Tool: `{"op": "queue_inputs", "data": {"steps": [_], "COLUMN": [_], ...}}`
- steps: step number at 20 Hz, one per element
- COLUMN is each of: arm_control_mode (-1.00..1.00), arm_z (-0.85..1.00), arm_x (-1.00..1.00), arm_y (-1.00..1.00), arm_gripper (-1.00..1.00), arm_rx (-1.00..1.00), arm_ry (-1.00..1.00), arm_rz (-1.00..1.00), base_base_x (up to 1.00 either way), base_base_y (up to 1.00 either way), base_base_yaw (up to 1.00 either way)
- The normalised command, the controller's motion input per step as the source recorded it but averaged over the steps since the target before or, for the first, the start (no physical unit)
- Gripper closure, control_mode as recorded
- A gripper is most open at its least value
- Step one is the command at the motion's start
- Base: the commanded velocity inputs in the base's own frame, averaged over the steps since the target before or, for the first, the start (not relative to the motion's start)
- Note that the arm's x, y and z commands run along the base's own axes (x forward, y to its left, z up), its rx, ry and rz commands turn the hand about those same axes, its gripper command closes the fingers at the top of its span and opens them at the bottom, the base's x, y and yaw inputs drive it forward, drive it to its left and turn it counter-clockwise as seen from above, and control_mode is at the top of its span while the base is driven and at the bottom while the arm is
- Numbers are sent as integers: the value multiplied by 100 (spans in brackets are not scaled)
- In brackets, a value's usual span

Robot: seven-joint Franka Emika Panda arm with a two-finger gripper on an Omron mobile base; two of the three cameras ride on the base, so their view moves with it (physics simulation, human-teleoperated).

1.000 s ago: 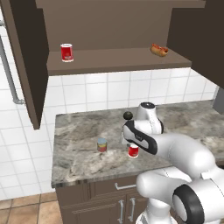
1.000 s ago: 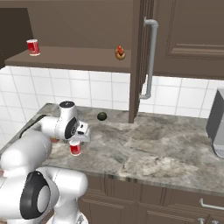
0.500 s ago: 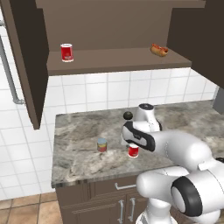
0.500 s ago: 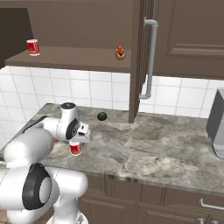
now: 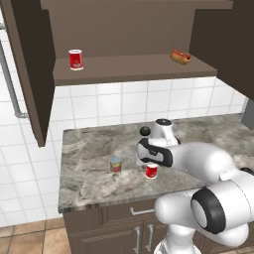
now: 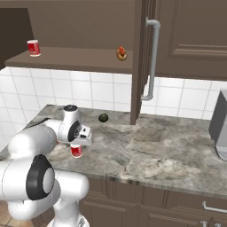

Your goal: Pick the cans from the counter and place them in their designated side in the cabinet.

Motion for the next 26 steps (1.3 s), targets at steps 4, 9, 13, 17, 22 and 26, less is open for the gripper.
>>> {"op": "queue_inputs", "data": {"steps": [4, 9, 13, 17, 22, 26], "arm_control_mode": [-100, -100, -100, -100, -100, -100], "arm_z": [-12, -12, -2, 0, 14, 42], "arm_x": [1, 0, 0, 0, -10, -10], "arm_y": [0, 2, 0, 0, 2, 1], "arm_gripper": [-100, 100, 100, 100, 100, 100], "arm_rx": [0, 0, 0, 0, 0, 0], "arm_ry": [2, 0, 0, 0, -6, -7], "arm_rz": [0, 0, 0, 0, 1, 3], "base_base_x": [0, 0, 0, 0, 0, 0], "base_base_y": [0, 0, 0, 0, 0, 0], "base_base_yaw": [0, 0, 0, 0, 0, 0]}}
